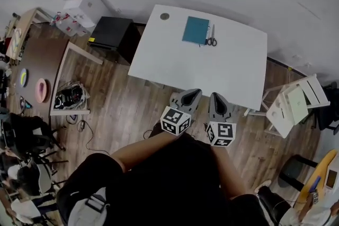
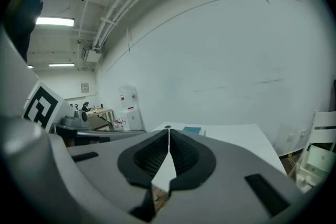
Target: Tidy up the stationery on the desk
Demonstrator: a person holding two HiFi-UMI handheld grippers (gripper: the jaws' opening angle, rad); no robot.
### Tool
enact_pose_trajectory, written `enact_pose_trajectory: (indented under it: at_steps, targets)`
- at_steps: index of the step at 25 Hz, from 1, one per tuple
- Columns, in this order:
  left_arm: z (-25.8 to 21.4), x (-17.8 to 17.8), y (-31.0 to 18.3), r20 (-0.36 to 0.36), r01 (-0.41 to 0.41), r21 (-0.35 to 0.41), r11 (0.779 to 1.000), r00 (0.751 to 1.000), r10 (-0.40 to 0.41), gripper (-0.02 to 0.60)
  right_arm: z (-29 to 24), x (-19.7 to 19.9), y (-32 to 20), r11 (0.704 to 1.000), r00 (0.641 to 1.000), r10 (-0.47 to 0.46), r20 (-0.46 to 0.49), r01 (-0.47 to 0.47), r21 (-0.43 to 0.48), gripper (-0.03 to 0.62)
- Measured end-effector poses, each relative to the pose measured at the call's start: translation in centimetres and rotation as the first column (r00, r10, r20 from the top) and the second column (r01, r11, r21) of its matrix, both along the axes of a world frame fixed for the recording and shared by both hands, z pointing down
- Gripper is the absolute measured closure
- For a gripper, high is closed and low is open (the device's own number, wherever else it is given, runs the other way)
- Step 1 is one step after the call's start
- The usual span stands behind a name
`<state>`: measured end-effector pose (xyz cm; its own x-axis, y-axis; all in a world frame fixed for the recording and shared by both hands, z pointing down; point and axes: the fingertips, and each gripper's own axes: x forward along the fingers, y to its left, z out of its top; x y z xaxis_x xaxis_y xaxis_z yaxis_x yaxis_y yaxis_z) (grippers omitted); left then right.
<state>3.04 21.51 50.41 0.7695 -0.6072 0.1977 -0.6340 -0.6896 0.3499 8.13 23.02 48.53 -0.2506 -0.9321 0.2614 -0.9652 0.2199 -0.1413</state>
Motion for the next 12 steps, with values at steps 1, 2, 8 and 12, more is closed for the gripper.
enact_pose_trajectory:
  at_steps: [1,2,8,12]
  targets:
    - [-0.3,0.3,1.6,-0.011,0.018,0.004,1.000,1.000,-0.018,0.563,-0.2,0.0,1.6,1.000,1.000,-0.006,-0.001,0.006,0.011,0.559]
    - [-0.6,0.5,3.2,-0.016,0.027,0.011,1.000,1.000,-0.027,0.563,-0.3,0.0,3.0,1.000,1.000,-0.007,0.002,0.007,0.017,0.559]
    - [-2.3,-0.4,12.3,0.102,0.013,0.110,0.994,0.994,-0.024,0.568,-1.4,-0.5,10.3,0.999,1.000,-0.009,0.026,0.008,0.033,0.559]
    - [-3.3,-2.0,13.9,0.137,0.081,0.166,0.983,0.985,-0.104,0.568,-2.2,-1.3,13.4,0.998,1.000,-0.011,0.022,0.010,0.065,0.560]
